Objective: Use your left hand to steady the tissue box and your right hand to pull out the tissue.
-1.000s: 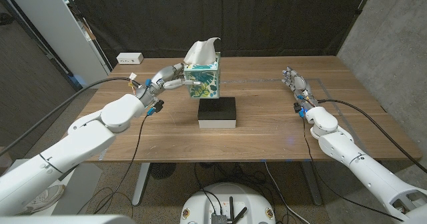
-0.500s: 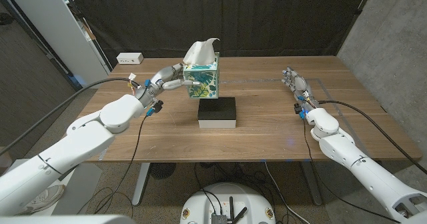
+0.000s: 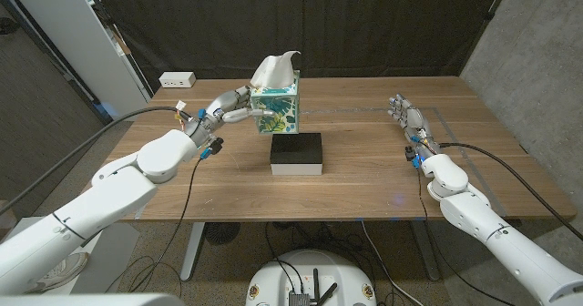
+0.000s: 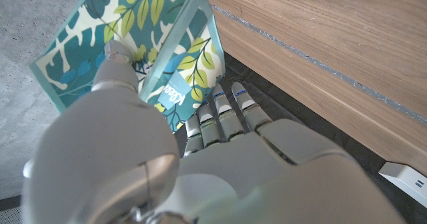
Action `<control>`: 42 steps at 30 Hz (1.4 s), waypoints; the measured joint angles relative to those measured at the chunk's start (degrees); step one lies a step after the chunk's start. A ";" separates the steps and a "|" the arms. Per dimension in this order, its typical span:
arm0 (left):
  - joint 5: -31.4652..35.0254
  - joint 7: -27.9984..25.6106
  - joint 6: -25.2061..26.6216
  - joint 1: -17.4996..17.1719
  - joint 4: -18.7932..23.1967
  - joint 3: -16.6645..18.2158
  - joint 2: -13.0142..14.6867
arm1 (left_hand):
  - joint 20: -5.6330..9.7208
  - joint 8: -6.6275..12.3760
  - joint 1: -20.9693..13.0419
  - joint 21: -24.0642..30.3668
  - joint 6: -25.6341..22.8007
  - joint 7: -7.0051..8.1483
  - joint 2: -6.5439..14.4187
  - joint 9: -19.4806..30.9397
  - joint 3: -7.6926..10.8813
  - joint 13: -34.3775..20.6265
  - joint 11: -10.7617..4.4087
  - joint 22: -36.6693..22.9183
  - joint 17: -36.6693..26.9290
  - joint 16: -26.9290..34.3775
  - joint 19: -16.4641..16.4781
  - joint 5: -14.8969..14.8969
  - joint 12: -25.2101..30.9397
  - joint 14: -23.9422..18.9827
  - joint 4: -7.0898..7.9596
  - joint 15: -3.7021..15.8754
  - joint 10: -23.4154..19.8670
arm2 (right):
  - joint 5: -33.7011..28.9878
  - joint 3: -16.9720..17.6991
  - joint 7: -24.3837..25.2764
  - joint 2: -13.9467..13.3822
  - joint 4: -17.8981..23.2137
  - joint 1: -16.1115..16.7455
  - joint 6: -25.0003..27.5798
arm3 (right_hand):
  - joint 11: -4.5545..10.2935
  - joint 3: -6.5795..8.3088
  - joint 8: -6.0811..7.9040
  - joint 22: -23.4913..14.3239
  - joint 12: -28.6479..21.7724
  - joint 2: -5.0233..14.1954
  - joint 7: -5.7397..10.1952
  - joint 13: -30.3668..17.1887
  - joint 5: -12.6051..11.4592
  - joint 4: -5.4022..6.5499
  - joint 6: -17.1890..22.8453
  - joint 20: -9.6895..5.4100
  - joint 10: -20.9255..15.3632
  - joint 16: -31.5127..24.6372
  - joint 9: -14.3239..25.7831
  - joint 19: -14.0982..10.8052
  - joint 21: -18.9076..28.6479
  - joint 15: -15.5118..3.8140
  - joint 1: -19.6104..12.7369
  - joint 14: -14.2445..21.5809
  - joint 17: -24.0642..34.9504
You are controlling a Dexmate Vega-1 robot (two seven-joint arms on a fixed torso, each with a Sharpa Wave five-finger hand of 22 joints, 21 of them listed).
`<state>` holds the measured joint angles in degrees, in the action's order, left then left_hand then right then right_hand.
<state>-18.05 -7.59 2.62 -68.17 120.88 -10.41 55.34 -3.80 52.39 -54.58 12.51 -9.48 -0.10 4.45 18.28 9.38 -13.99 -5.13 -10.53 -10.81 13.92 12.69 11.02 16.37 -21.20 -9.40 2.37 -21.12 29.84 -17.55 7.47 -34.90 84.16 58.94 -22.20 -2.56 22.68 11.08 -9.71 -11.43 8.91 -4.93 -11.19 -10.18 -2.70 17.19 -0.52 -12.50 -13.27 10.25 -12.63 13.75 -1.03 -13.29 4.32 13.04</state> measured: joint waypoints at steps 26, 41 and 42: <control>2.57 -1.05 -0.94 -1.55 0.96 0.15 -0.46 | 0.00 0.00 -0.37 -0.01 0.08 0.12 0.66 0.00 0.72 -1.82 0.23 0.00 -0.20 -0.84 0.00 -0.39 0.39 0.44 -0.71 0.00 -0.03 | -1.28 3.93 4.26 -1.02 8.89 11.12 -3.65 | 0.00 0.24 0.00 0.00 -0.03 0.00 0.00 0.00 0.00 -0.24 0.00 0.00 0.00 0.00 0.00 0.00 -0.22 0.00 0.00 0.00 0.01; 3.12 -1.56 -1.21 -2.99 1.14 1.34 -0.76 | 0.00 0.00 -0.38 -0.01 0.08 0.12 0.65 0.00 0.72 -2.39 0.51 0.01 -0.26 -0.84 -0.01 -0.18 0.39 0.43 -0.71 0.00 0.30 | -3.18 5.29 6.59 -0.58 12.91 15.46 -4.39 | 0.00 0.48 0.00 0.00 -0.03 0.00 0.00 0.00 0.00 -0.47 0.00 0.01 0.00 0.00 0.00 0.00 -0.66 0.00 0.00 0.00 0.01; 3.15 -1.56 -1.24 -2.99 1.14 1.34 -0.76 | 0.00 0.00 -0.38 -0.01 0.08 0.12 0.65 0.00 0.72 -2.39 0.38 0.00 -0.26 -0.84 -0.01 -0.18 0.39 0.44 -0.71 0.00 0.43 | -3.18 5.42 6.59 -0.51 13.17 15.77 -4.39 | 0.00 0.48 0.00 0.00 -0.03 0.00 0.00 0.00 0.00 -0.47 0.00 0.01 0.00 0.00 0.00 0.01 -0.66 0.00 0.00 0.00 0.01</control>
<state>-14.89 -9.15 1.38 -71.16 122.02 -9.07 54.58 -3.80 52.39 -54.96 12.50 -9.40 0.02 5.10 18.28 10.10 -16.38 -4.75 -10.53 -11.08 13.08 12.68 10.84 16.76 -20.76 -10.11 2.37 -20.69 26.66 -12.13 14.05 -35.41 97.32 74.71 -26.59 -2.56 23.16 11.08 -9.71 -11.46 8.91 -4.93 -11.19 -10.18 -3.17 17.19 -0.51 -12.50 -13.28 10.25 -12.63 13.09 -1.03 -13.29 4.32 13.05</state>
